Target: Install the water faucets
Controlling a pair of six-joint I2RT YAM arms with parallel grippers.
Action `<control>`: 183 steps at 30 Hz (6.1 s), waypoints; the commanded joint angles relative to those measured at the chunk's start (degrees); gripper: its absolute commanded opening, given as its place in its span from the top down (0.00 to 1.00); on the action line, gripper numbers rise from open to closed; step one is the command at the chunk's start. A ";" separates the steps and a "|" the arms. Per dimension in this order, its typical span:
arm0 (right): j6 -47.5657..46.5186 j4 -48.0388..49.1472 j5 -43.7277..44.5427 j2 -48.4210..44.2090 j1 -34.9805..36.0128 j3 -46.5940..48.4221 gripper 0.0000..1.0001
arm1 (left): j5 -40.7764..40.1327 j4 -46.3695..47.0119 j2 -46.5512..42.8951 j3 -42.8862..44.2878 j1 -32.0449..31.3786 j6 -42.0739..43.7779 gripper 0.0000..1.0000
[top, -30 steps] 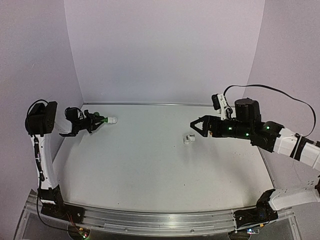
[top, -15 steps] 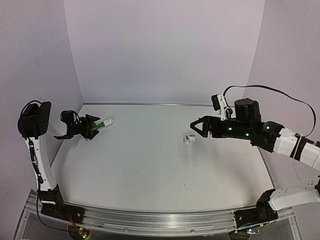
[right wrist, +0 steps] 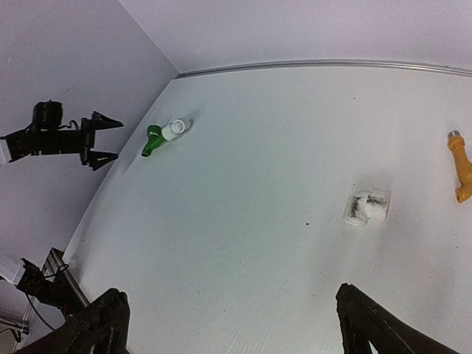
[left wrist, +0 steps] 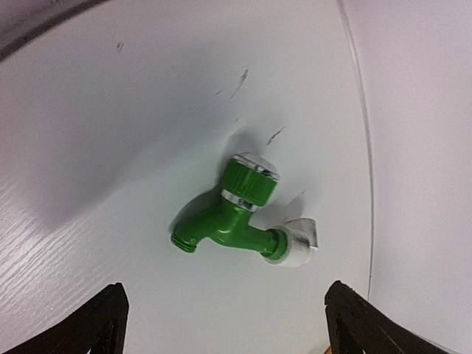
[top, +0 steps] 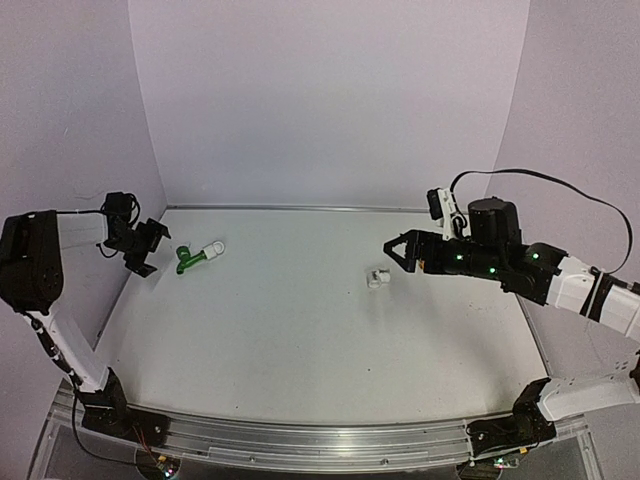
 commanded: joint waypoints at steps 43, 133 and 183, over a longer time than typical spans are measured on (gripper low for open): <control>1.20 -7.66 15.46 43.44 -2.57 22.30 0.02 | 20.10 -3.26 -30.24 0.45 -12.06 37.70 0.02; 57.54 75.36 -10.45 69.08 16.22 12.74 0.43 | 17.10 -6.18 -27.44 0.05 -13.21 40.21 0.03; 1.71 9.06 7.49 36.29 14.38 11.01 0.14 | 18.14 -6.32 -26.24 0.08 -13.21 40.22 0.02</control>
